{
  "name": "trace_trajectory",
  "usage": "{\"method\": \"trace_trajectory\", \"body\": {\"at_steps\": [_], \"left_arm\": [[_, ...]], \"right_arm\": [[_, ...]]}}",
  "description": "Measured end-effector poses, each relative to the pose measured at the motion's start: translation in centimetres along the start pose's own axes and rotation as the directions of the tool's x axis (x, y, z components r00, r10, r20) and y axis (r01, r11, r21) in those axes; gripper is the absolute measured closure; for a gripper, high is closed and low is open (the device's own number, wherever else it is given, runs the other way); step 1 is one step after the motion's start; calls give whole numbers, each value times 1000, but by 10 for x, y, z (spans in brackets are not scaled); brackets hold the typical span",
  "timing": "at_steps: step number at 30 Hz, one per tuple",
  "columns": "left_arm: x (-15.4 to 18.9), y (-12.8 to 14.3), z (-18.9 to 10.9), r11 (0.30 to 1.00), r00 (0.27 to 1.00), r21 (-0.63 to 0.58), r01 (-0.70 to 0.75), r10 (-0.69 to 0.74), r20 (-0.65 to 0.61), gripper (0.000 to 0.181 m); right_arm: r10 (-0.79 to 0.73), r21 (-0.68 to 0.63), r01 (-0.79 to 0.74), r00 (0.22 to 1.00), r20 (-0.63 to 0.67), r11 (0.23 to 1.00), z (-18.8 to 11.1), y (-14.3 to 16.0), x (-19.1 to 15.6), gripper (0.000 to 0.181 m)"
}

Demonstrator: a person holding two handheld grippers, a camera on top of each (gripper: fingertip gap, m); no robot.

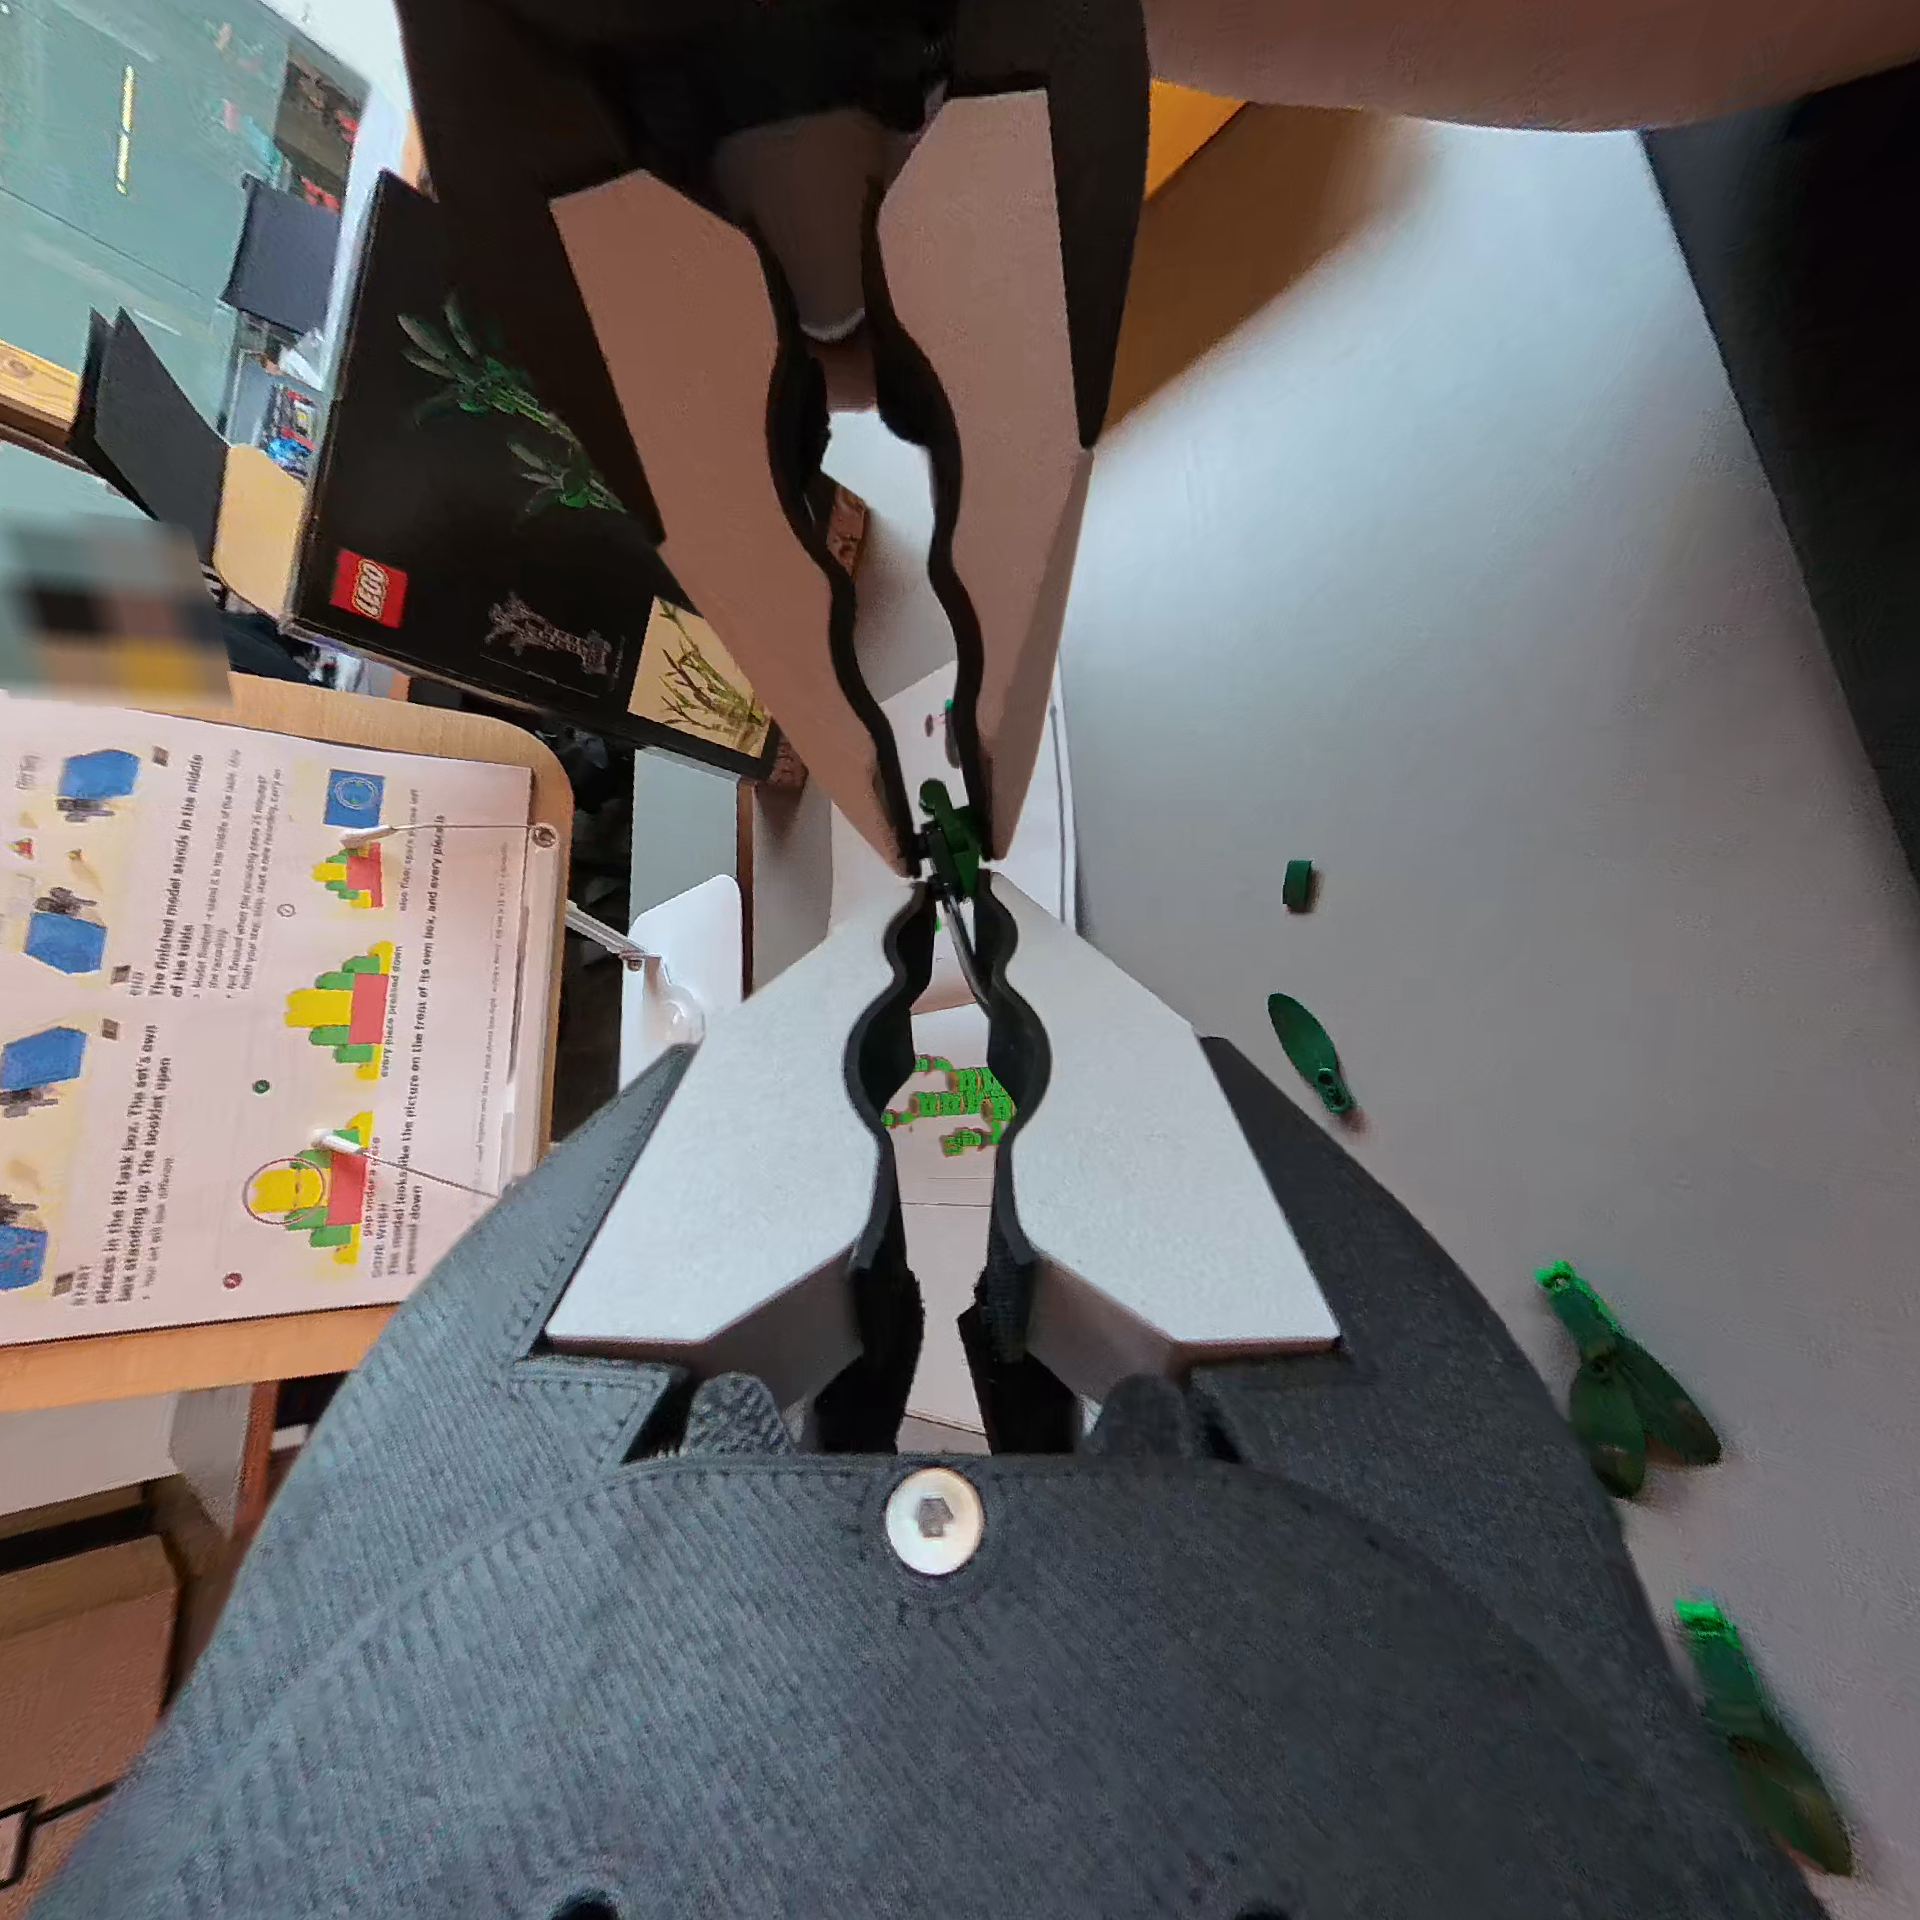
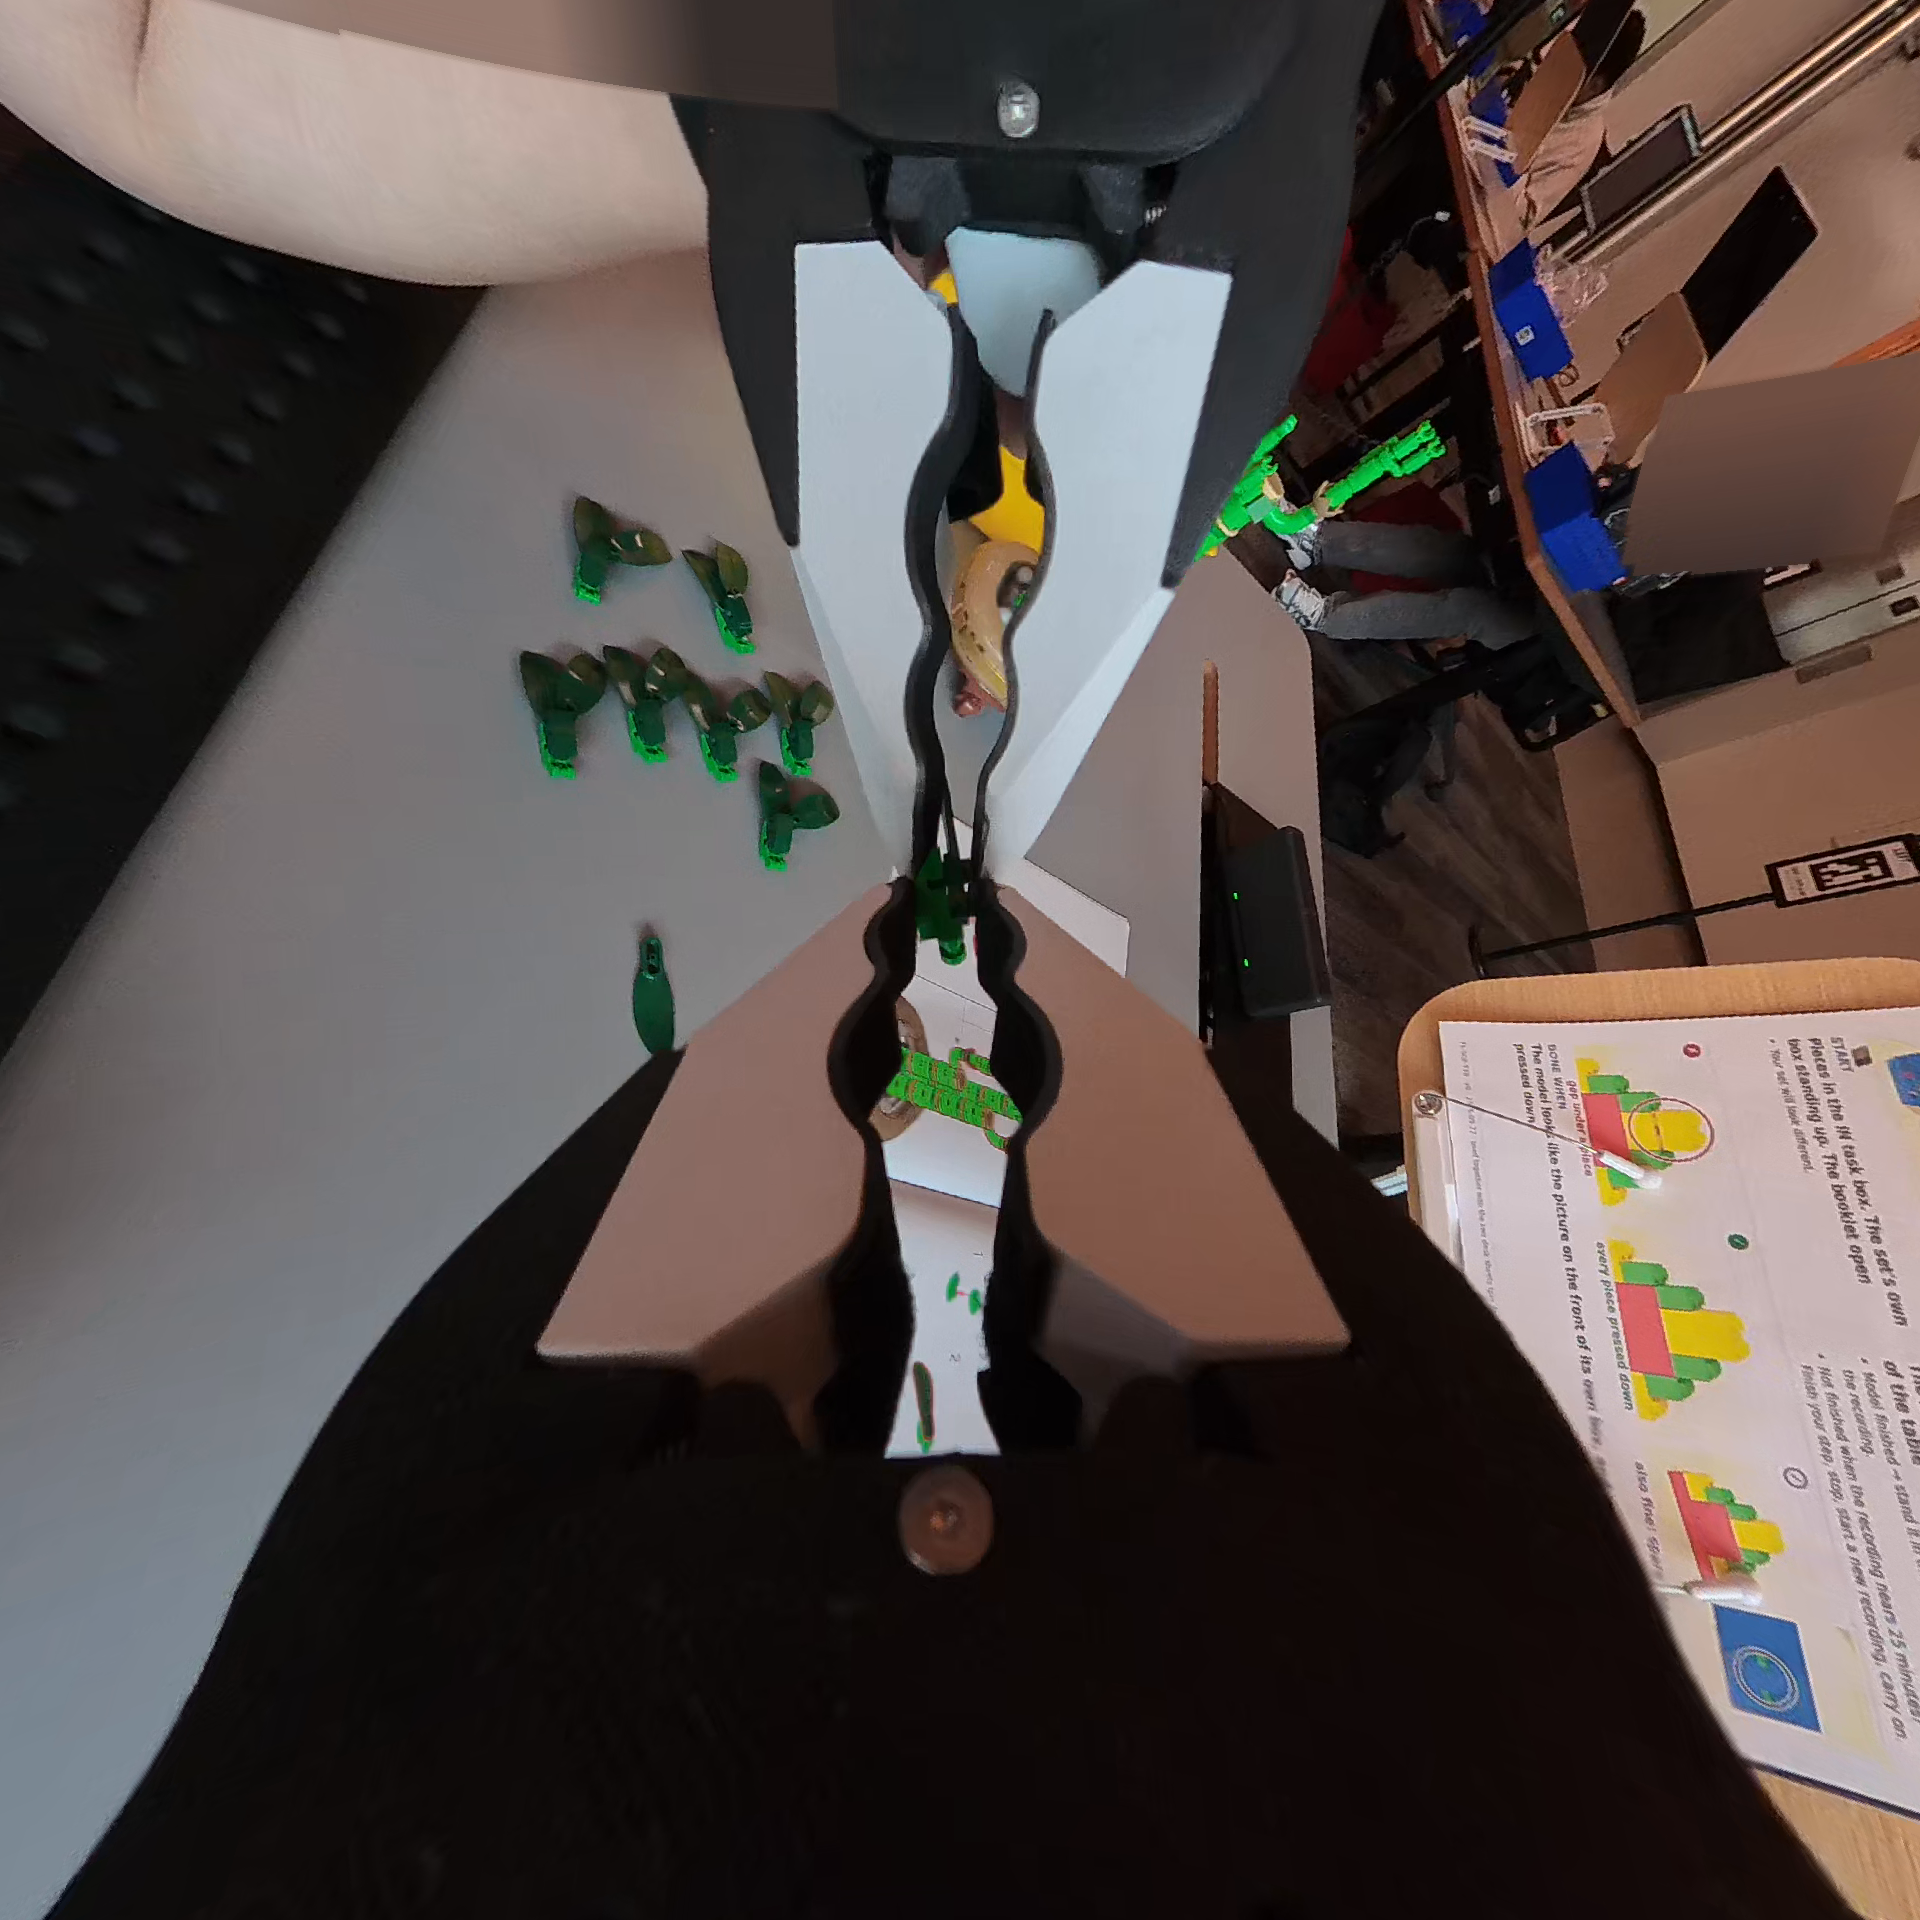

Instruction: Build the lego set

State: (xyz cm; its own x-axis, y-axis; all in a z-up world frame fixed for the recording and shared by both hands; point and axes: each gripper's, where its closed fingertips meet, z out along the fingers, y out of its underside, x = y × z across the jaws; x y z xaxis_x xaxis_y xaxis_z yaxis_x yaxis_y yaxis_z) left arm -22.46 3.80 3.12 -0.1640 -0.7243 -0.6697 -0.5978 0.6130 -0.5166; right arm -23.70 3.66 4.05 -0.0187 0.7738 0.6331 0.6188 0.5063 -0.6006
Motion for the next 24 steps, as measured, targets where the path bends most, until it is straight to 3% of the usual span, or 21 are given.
{"method": "trace_trajectory", "body": {"at_steps": [19, 22, 24], "left_arm": [[-5, -3, 8, 998, 999, -56, -3, 6, 53, 176], [-18, -4, 2, 999, 988, -36, -29, 34, 150, 176], [-34, -2, -4, 998, 966, -51, -28, 40, 254, 177]], "right_arm": [[20, 16, -20, 1000, 7, 1000, -7, 8, 3, 172], [50, 116, -43, 997, -59, 992, -8, 2, 16, 171], [157, 237, -132, 984, -89, 962, -14, -3, 31, 162]]}}
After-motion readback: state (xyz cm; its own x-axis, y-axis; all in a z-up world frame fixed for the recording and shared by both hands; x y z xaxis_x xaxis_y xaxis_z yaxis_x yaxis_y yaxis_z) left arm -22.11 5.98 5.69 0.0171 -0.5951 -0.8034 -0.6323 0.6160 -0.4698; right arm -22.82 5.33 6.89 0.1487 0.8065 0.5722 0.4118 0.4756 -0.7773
